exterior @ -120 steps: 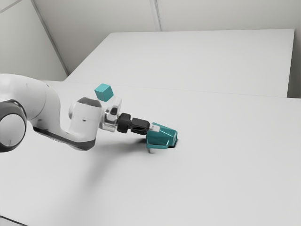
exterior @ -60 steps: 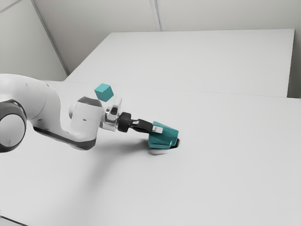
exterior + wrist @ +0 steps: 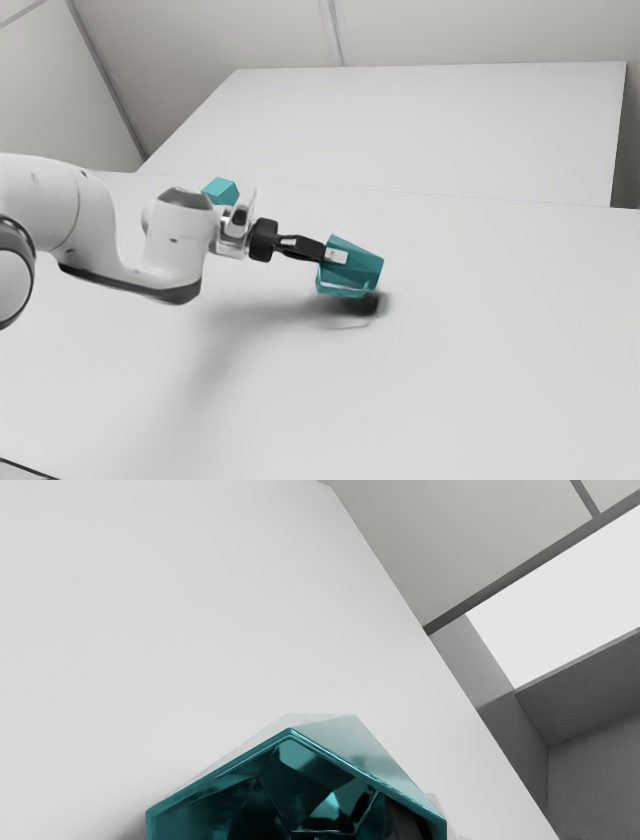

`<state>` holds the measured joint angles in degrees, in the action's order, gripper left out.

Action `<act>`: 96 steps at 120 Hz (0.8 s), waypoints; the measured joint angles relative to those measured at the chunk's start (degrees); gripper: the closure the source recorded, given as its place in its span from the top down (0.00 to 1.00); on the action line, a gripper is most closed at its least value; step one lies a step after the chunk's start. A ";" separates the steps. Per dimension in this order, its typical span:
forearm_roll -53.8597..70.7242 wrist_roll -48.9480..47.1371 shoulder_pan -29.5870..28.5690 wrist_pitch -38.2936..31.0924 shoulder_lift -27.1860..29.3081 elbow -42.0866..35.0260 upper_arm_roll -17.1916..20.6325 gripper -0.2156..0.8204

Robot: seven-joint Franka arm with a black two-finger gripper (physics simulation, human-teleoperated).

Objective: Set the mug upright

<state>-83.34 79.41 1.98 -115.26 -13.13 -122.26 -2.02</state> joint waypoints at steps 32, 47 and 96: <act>15.54 -5.07 0.95 -2.67 5.93 1.43 -0.26 0.05; 27.61 -9.61 0.83 -3.80 8.33 2.37 -0.27 0.05; 60.60 -27.19 -0.83 -4.93 13.78 2.26 -0.07 0.04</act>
<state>-22.74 52.22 1.14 -120.19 0.65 -120.00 -2.10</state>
